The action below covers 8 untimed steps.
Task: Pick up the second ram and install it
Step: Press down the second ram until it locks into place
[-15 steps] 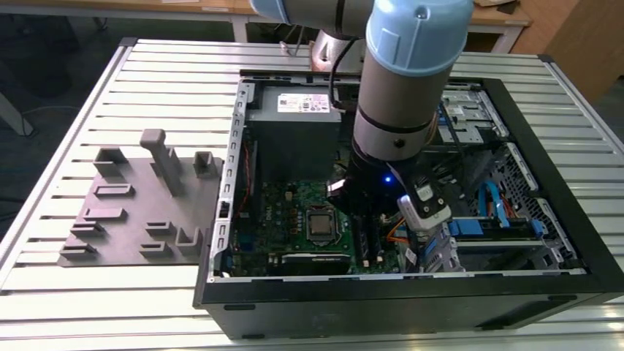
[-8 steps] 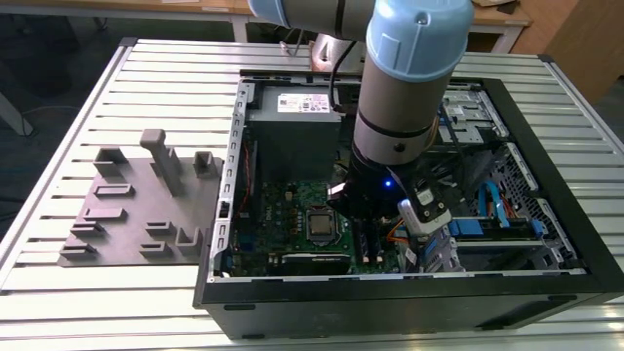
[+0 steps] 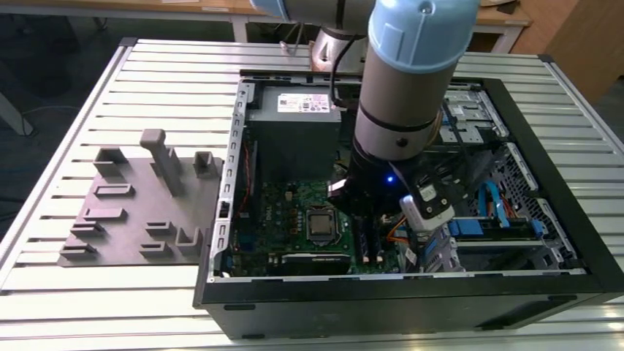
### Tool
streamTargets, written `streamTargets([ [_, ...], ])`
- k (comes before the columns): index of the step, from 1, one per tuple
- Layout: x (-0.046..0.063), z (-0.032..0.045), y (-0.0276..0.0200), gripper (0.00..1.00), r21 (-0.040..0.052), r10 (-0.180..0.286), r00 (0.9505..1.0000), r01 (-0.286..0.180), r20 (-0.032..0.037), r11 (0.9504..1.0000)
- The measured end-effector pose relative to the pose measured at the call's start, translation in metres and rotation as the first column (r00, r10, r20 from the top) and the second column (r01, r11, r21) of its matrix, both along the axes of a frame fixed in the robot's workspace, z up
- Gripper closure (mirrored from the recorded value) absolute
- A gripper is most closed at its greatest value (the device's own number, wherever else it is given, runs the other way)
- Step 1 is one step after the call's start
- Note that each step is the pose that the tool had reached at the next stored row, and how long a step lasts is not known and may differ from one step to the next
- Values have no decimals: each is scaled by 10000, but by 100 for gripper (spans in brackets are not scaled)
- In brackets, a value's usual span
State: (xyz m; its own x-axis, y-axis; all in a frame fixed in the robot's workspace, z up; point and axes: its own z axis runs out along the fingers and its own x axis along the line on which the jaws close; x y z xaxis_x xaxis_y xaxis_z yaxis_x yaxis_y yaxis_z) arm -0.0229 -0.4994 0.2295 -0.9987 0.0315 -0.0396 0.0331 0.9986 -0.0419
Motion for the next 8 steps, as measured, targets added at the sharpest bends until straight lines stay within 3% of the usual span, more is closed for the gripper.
streamTargets([
  [8, 0, 319, 17, 89, 0, 0, 10000, 0, 0, 10000],
])
